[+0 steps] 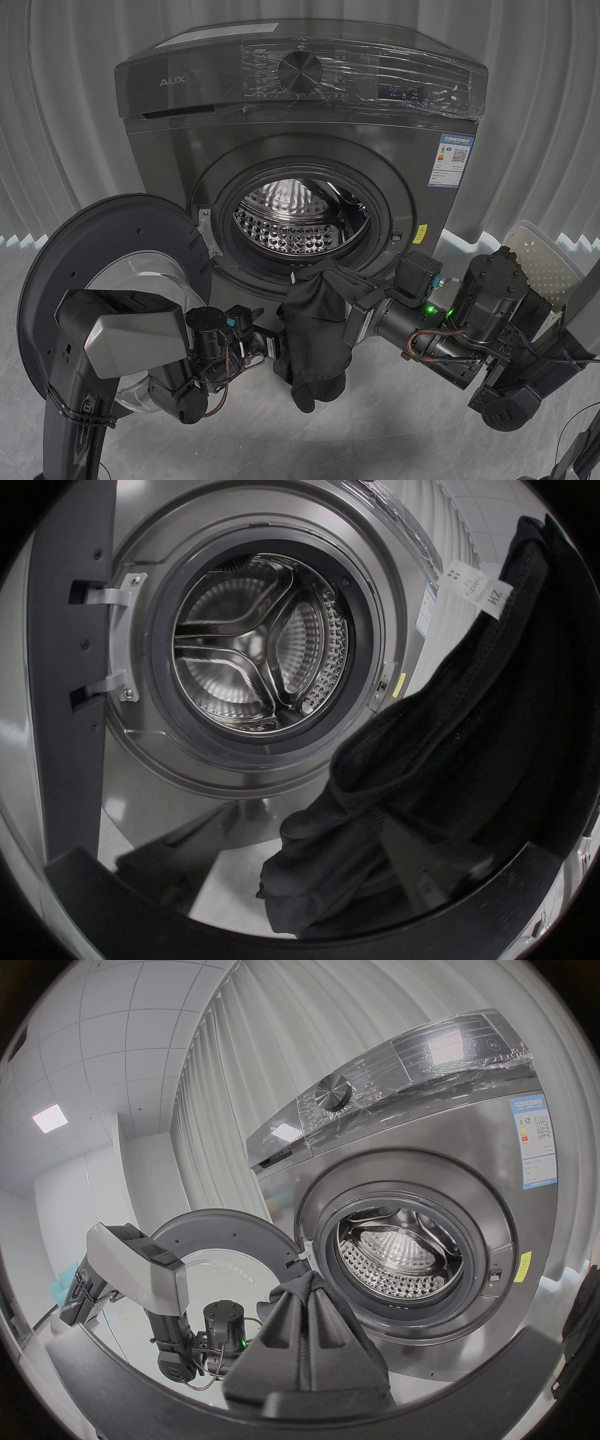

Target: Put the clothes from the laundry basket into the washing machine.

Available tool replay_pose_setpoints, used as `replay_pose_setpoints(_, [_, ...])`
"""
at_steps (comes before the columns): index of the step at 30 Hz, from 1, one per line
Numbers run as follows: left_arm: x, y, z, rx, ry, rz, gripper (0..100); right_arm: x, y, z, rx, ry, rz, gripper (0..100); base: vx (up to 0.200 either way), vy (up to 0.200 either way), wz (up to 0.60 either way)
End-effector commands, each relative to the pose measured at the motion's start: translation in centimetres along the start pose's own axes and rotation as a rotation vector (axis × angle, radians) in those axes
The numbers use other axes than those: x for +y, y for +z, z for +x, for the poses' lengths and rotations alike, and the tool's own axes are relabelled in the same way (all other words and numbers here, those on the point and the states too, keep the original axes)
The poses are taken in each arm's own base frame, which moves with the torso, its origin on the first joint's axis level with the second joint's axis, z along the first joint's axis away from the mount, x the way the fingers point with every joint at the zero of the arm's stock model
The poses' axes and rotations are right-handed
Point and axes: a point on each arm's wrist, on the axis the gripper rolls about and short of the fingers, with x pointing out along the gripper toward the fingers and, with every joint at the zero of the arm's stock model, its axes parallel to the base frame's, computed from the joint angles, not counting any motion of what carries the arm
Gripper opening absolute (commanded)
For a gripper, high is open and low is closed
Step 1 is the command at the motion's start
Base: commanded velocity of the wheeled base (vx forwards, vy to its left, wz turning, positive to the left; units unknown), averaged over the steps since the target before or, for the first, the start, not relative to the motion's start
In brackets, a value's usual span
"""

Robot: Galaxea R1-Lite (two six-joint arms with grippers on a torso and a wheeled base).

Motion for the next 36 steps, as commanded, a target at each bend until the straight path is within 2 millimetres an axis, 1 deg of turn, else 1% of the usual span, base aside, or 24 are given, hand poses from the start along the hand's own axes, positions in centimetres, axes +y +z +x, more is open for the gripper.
replay_pose_setpoints(1, [0.1, 0.0, 0.6, -0.016, -0.009, 0.002, 0, 0.0, -0.1, -0.1, 0.006, -0.001, 0.0, 0, 0.0, 0.0, 0.0])
replay_pose_setpoints(7, [-0.2, 0.7, 0.6, -0.038, -0.018, 0.005, 0, -0.5, -0.4, -0.3, 0.018, -0.013, -0.002, 0, 0.0, 0.0, 0.0])
replay_pose_setpoints(9, [-0.3, 1.3, 0.4, -0.051, -0.02, 0.008, 0, -0.6, -0.5, -0.3, 0.022, -0.019, -0.001, 0, 0.0, 0.0, 0.0])
replay_pose_setpoints(11, [-0.3, 1.6, 0.2, -0.056, -0.019, 0.007, 0, -1.2, -0.6, -0.3, 0.026, -0.038, 0.0, 0, 0.0, 0.0, 0.0])
replay_pose_setpoints(12, [-0.2, 2.6, -0.3, -0.072, -0.01, 0.01, 0, -2.0, -0.6, -0.3, 0.027, -0.068, -0.001, 0, 0.0, 0.0, 0.0])
replay_pose_setpoints(14, [-0.2, 3.3, -0.9, -0.077, -0.007, 0.009, 0, -2.7, -0.5, -0.3, 0.027, -0.093, -0.001, 0, 0.0, 0.0, 0.0])
replay_pose_setpoints(15, [-0.4, 4.3, -1.8, -0.091, -0.006, 0.007, 0, -3.6, -0.5, -0.3, 0.026, -0.119, -0.003, 0, 0.0, 0.0, 0.0])
replay_pose_setpoints(18, [-0.7, 6.1, -3.2, -0.118, 0.002, 0.009, 0, -5.3, -0.4, -0.5, 0.029, -0.17, -0.009, 0, 0.0, 0.0, 0.0])
replay_pose_setpoints(22, [-1.2, 8.4, -5.1, -0.158, 0.008, 0.013, 0, -6.7, -1.2, -1.0, 0.059, -0.21, -0.016, 0, 0.0, 0.0, 0.0])
replay_pose_setpoints(23, [-1.2, 8.5, -5.2, -0.161, 0.009, 0.014, 0, -6.8, -1.2, -1.0, 0.061, -0.211, -0.016, 0, 0.0, 0.0, 0.0])
replay_pose_setpoints(25, [-1.5, 9.5, -6.0, -0.183, 0.01, 0.017, 0, -7.0, -1.7, -1.4, 0.081, -0.206, -0.016, 0, 0.0, 0.0, 0.0])
replay_pose_setpoints(28, [-1.7, 10.1, -6.7, -0.196, 0.005, 0.018, 0, -6.9, -2.1, -1.6, 0.104, -0.2, -0.014, 0, 0.0, 0.0, 0.0])
replay_pose_setpoints(36, [-1.9, 11.7, -7.6, -0.246, 0.014, 0.019, 0, -7.6, -3.7, -1.2, 0.148, -0.217, -0.01, 0, 0.0, 0.0, 0.0])
